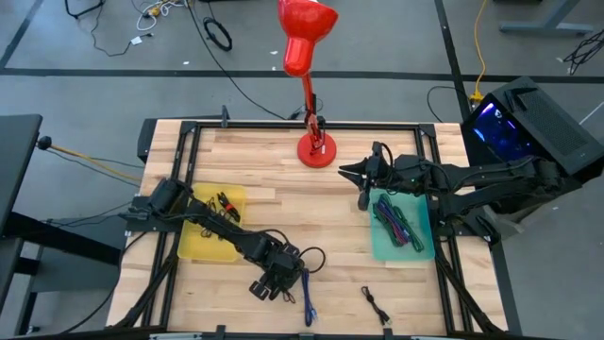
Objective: Pick & Place USB Port
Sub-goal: Put the black USB cable into the yellow transparent bin
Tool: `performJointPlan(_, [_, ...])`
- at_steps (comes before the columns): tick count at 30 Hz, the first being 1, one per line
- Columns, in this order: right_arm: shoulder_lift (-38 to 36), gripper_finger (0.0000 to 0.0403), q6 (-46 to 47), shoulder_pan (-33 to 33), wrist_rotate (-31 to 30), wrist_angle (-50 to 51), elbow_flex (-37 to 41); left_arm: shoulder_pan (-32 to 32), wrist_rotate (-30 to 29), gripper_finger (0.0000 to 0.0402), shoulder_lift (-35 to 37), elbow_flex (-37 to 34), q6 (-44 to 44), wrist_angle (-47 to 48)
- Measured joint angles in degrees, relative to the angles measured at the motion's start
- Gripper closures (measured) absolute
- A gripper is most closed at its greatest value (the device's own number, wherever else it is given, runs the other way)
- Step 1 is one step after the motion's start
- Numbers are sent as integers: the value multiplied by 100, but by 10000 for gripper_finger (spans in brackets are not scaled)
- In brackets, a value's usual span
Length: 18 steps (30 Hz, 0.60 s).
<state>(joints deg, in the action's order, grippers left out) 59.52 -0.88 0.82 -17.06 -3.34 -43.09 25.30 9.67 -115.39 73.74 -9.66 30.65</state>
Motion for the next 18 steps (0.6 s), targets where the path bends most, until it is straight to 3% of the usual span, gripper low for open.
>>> performJointPlan(4, [17, 347, -5, 0, 0, -46, 0, -2, -183, 279, 0, 1, 3, 37])
performJointPlan(9, [18, 347, -5, 0, 0, -40, 0, -52, -236, 380, -4, -3, 1, 88])
performJointPlan(18, [18, 347, -5, 0, 0, -29, 0, -210, -823, 381, 201, -42, 644, 499])
